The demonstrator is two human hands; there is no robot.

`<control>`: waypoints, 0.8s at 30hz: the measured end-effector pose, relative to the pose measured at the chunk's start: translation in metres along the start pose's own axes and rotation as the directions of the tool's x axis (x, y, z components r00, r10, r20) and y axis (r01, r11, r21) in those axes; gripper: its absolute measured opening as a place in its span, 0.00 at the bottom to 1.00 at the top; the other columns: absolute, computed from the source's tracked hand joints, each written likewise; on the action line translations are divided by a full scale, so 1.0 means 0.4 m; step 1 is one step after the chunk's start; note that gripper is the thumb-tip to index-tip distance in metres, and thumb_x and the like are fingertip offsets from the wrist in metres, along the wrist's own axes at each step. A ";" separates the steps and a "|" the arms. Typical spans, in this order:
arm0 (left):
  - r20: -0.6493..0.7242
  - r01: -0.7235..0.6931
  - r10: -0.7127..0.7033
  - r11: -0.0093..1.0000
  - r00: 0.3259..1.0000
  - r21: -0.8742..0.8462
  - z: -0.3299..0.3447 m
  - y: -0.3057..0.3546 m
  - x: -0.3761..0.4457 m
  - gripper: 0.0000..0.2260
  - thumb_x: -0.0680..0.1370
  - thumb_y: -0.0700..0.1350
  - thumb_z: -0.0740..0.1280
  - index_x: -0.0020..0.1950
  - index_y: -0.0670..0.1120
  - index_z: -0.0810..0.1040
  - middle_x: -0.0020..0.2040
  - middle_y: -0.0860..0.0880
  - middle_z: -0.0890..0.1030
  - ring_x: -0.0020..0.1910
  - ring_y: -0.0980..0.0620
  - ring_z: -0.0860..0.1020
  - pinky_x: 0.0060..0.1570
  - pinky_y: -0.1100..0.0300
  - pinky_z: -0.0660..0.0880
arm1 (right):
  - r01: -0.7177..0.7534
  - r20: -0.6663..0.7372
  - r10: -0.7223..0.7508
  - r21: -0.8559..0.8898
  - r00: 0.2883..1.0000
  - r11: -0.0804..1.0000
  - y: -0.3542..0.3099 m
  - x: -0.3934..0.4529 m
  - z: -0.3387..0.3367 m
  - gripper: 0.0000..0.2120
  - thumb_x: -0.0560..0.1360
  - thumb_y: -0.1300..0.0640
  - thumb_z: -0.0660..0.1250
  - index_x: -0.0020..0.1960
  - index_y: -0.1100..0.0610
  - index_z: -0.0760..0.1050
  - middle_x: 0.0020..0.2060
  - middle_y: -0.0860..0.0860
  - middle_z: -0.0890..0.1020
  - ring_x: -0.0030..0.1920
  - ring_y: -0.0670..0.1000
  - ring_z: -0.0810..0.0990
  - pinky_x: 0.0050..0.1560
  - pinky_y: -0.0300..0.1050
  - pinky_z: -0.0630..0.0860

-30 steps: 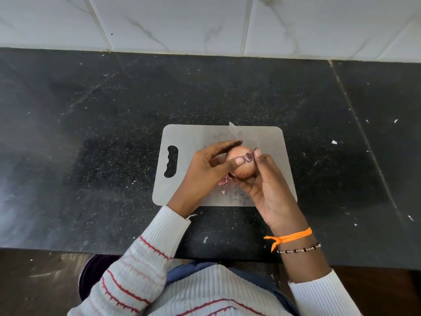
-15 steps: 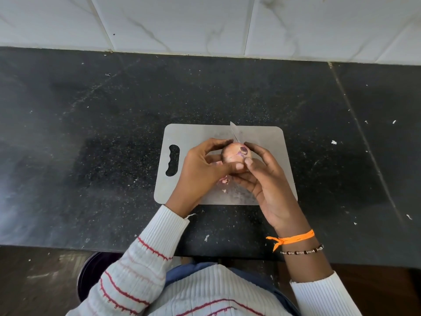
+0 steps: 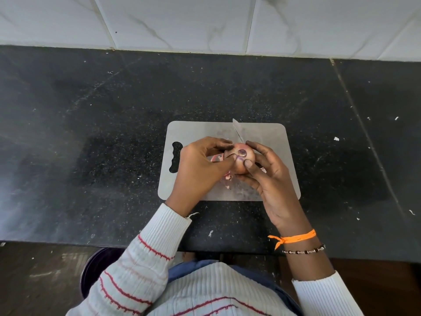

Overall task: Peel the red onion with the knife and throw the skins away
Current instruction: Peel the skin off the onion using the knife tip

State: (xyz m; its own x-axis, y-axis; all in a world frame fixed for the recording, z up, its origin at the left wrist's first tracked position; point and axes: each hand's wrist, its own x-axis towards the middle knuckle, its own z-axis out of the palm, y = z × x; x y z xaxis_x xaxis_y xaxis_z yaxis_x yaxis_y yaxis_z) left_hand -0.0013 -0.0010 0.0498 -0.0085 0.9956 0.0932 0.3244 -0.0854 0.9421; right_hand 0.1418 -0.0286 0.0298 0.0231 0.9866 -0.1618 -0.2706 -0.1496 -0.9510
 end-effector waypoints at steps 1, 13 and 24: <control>-0.001 -0.001 0.001 1.000 1.000 0.003 -0.002 -0.001 0.000 0.09 0.68 0.35 0.73 0.47 0.44 0.82 0.44 0.53 0.82 0.45 0.61 0.81 0.45 0.66 0.78 | 0.002 0.000 -0.002 -0.004 1.000 1.000 0.000 -0.001 0.001 0.17 0.74 0.65 0.65 0.62 0.56 0.73 0.57 0.56 0.80 0.57 0.54 0.80 0.52 0.47 0.80; -0.015 -0.054 0.055 0.997 0.998 0.062 -0.005 -0.011 -0.017 0.08 0.66 0.36 0.74 0.44 0.40 0.81 0.44 0.48 0.84 0.44 0.56 0.82 0.44 0.59 0.80 | 0.081 -0.008 -0.083 -0.137 0.997 0.987 0.003 -0.007 0.012 0.17 0.73 0.67 0.68 0.59 0.52 0.75 0.56 0.53 0.81 0.56 0.53 0.80 0.51 0.48 0.79; -0.009 0.040 -0.041 0.993 0.999 -0.112 -0.002 -0.017 -0.021 0.07 0.70 0.38 0.73 0.48 0.44 0.83 0.45 0.52 0.84 0.45 0.59 0.82 0.49 0.65 0.78 | 0.033 -0.065 -0.037 -0.055 0.997 0.998 0.006 -0.012 0.009 0.17 0.73 0.65 0.68 0.60 0.53 0.75 0.57 0.54 0.80 0.58 0.55 0.79 0.53 0.50 0.80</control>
State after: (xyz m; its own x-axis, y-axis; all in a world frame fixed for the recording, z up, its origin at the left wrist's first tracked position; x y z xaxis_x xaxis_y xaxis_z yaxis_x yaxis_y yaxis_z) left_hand -0.0043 -0.0088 0.0427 -0.0299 0.9979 0.0571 0.2163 -0.0493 0.9751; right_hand 0.1377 -0.0336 0.0293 0.0953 0.9850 -0.1435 -0.2159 -0.1203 -0.9690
